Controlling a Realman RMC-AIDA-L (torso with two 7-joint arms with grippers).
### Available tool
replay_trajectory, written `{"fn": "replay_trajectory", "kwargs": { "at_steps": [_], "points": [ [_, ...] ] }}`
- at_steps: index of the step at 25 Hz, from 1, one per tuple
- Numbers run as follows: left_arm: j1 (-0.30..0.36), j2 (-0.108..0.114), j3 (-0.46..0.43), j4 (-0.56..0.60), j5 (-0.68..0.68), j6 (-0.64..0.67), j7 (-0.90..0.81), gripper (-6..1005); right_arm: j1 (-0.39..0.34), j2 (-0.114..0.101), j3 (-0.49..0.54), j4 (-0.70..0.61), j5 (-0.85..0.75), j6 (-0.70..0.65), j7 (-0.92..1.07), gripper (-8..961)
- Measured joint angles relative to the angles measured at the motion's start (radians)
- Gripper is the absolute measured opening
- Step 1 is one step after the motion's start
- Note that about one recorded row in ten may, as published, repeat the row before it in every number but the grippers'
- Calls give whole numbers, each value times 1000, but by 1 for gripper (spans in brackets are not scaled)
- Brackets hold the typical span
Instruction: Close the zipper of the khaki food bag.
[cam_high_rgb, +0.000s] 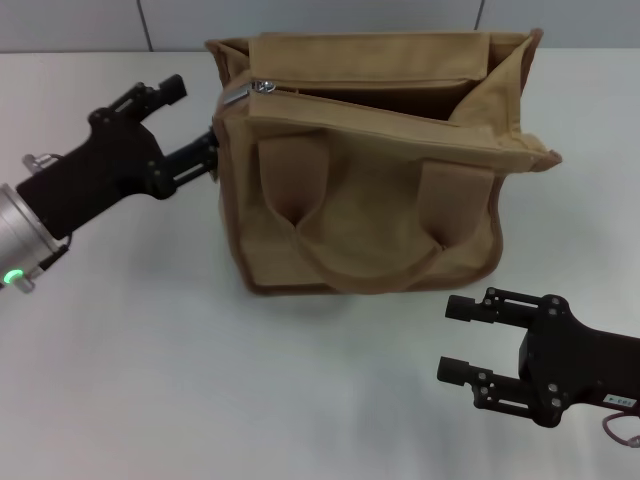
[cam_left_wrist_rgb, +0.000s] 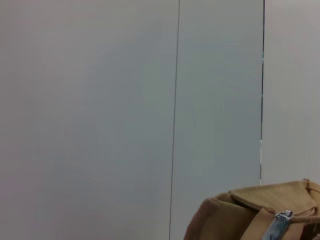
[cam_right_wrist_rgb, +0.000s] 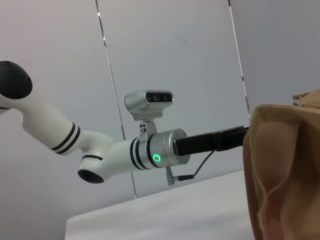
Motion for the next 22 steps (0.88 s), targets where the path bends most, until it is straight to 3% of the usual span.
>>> {"fn": "replay_trajectory", "kwargs": {
  "at_steps": [5, 13, 18, 22],
  "points": [
    [4, 1, 40, 37, 2, 1, -36, 737, 13, 0, 0, 16, 0, 11, 0, 642],
    [-71, -9, 52, -5, -38, -86, -49, 727, 19, 0, 0, 23, 0, 18, 0, 643],
    [-54, -8, 57, -9, -140, -74, -59, 722, 14, 0, 2, 23, 0, 22, 0, 643],
    [-46, -6, 69, -9, -143, -61, -64, 717, 15, 0, 3, 23, 1, 24, 0, 643]
  ]
}}
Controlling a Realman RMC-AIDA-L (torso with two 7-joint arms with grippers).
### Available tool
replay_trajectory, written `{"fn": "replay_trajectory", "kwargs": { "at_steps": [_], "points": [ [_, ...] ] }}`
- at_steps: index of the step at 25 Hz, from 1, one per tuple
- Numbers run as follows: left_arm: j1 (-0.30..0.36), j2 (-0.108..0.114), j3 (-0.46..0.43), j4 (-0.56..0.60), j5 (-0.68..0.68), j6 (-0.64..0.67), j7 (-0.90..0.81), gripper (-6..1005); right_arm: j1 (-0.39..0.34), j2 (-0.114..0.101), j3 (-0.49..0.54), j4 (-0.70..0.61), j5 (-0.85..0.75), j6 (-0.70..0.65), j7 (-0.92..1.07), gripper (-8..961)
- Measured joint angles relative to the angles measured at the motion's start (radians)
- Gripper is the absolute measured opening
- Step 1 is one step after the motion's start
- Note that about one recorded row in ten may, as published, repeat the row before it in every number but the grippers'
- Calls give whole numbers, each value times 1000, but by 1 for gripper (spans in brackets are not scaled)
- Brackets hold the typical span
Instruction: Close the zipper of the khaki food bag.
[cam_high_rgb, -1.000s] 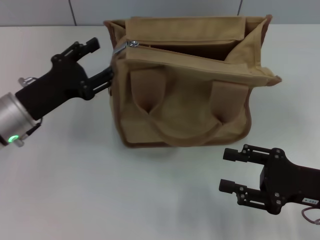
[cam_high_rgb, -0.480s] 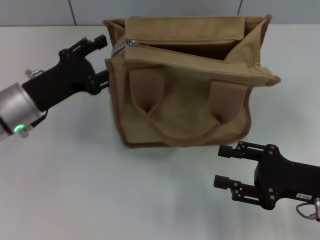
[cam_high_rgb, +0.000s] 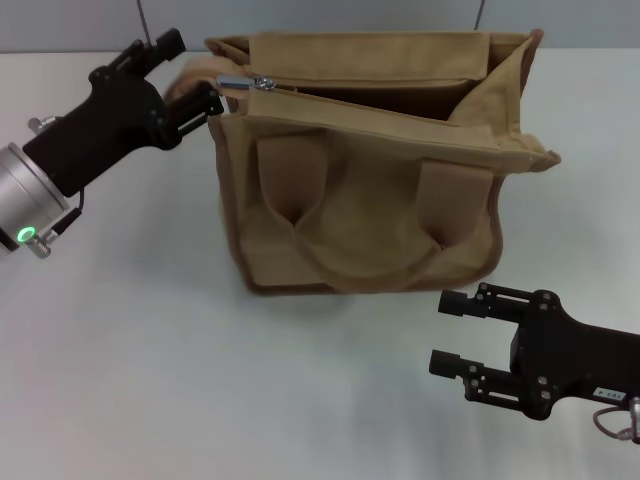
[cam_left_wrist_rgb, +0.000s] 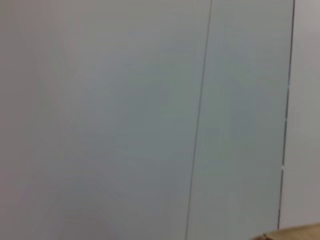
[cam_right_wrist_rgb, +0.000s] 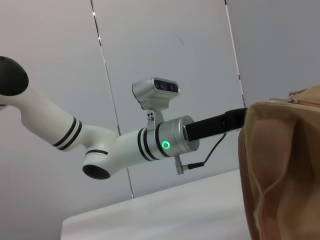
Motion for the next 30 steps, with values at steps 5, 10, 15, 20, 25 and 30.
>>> {"fn": "replay_trajectory", "kwargs": {
  "at_steps": [5, 10, 15, 20, 25, 30],
  "points": [
    [15, -3, 31, 0, -3, 2, 12, 712, 6, 0, 0, 0, 1, 5, 0, 643],
    [26, -4, 25, -29, -25, 17, 29, 687, 7, 0, 0, 0, 12, 10, 0, 642],
    [29, -3, 27, -40, -35, 37, 49, 584, 9, 0, 0, 0, 15, 24, 0, 643],
    [31, -4, 29, -50, -35, 40, 53, 482, 9, 0, 0, 2, 15, 30, 0, 643],
    [31, -4, 24, -68, -41, 52, 54, 173, 9, 0, 0, 6, 15, 30, 0, 642],
    [40, -3, 23, -107, -103, 86, 54, 34, 9, 0, 0, 22, 25, 30, 0, 643]
  ]
}}
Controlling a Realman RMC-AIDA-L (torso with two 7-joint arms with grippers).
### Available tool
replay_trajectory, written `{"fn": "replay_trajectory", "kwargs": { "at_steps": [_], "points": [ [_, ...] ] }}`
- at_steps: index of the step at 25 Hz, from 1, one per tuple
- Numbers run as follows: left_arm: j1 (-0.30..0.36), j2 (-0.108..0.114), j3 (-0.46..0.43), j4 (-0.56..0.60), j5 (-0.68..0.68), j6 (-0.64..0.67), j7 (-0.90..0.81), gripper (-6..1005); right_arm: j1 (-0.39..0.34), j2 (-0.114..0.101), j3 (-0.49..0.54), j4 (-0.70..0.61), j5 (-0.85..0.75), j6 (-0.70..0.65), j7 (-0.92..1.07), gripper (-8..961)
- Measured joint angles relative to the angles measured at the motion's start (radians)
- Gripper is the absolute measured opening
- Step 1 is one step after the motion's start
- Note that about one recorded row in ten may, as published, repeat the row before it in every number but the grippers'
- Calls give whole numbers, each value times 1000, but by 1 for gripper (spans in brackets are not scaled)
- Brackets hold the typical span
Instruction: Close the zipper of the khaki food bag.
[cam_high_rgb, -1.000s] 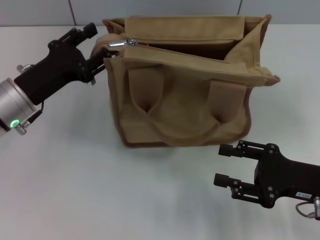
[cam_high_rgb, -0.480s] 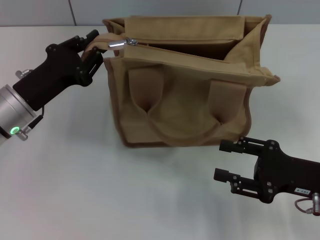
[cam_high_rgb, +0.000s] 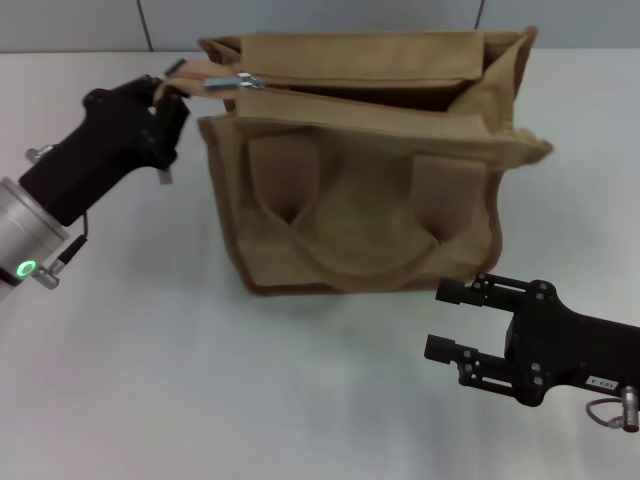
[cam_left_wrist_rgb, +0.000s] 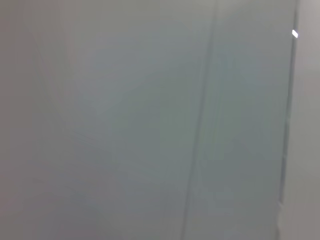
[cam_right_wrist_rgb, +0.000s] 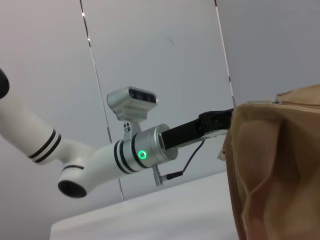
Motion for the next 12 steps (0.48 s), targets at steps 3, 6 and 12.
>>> {"fn": "replay_trajectory", "kwargs": {
  "at_steps": [3, 6, 12],
  "points": [
    [11, 1, 2, -15, -49, 3, -3, 21, 0, 0, 0, 9, 21, -9, 0, 643],
    [9, 1, 7, -21, -49, 6, -8, 21, 1, -2, 0, 63, 117, -45, 2, 643],
    [-23, 0, 2, -66, -51, 70, -3, 22, 32, -1, 0, 156, 275, -73, 73, 641]
  ]
}}
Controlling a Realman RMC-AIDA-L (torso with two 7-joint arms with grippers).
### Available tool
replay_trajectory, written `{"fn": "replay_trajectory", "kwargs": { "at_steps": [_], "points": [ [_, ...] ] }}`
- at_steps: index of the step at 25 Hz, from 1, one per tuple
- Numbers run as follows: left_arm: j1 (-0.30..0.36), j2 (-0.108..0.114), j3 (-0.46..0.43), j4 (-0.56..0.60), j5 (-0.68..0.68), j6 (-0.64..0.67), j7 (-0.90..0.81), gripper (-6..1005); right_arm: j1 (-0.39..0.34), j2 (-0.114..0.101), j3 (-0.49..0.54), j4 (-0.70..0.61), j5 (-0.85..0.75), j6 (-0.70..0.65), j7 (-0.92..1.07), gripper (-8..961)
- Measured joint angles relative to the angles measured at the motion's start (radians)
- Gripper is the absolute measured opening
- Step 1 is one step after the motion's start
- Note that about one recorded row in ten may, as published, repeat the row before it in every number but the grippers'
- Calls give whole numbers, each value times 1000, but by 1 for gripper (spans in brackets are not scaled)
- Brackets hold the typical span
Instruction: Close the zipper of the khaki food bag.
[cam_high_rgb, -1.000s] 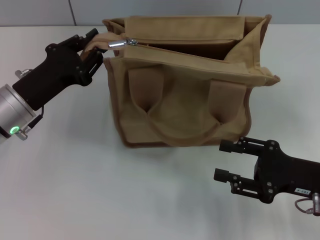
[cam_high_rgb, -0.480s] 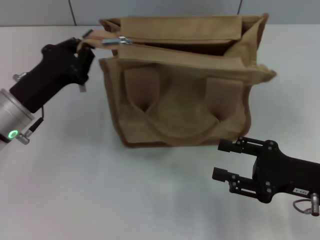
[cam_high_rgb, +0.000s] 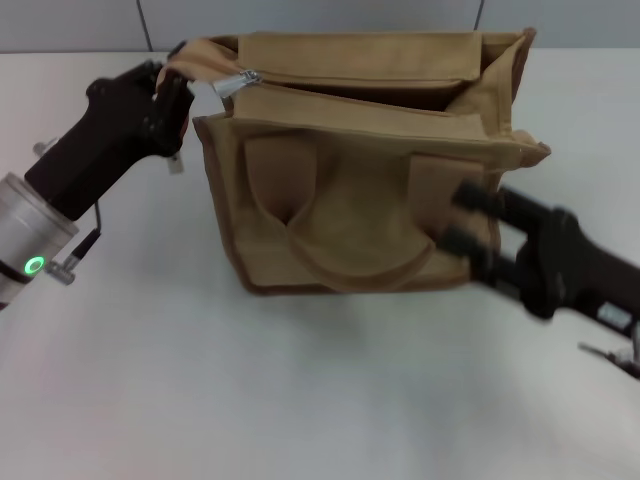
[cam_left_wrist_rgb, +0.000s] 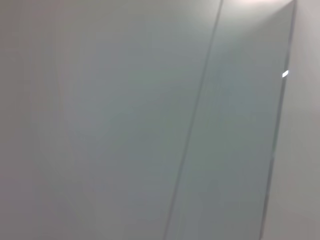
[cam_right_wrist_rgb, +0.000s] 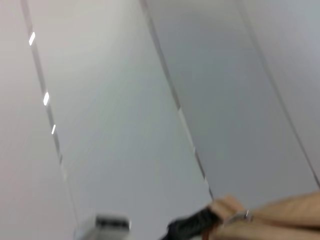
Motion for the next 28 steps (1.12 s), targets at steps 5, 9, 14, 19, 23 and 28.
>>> {"fn": "replay_trajectory", "kwargs": {
  "at_steps": [5, 9, 14, 19, 23, 28],
  "points": [
    [-37, 0, -2, -14, -1, 68, -3, 22, 84, 0, 0, 17, 55, -2, 250, 634],
    [-68, -1, -1, -41, -1, 97, 3, 22, 164, 2, 0, 25, 61, 8, 398, 628],
    [-95, -2, 0, -79, 0, 101, 41, 22, 206, 4, 8, 35, 95, 12, 468, 621],
    [-106, -2, -1, -82, 4, 99, 42, 23, 244, 4, 21, 59, 99, 60, 485, 614],
    [-108, -2, -1, -83, 4, 98, 42, 23, 267, 4, 22, 88, 99, 108, 486, 452],
    [-117, -2, 0, -84, 5, 100, 42, 23, 302, 6, 14, 112, 96, 171, 487, 308]
  ]
}}
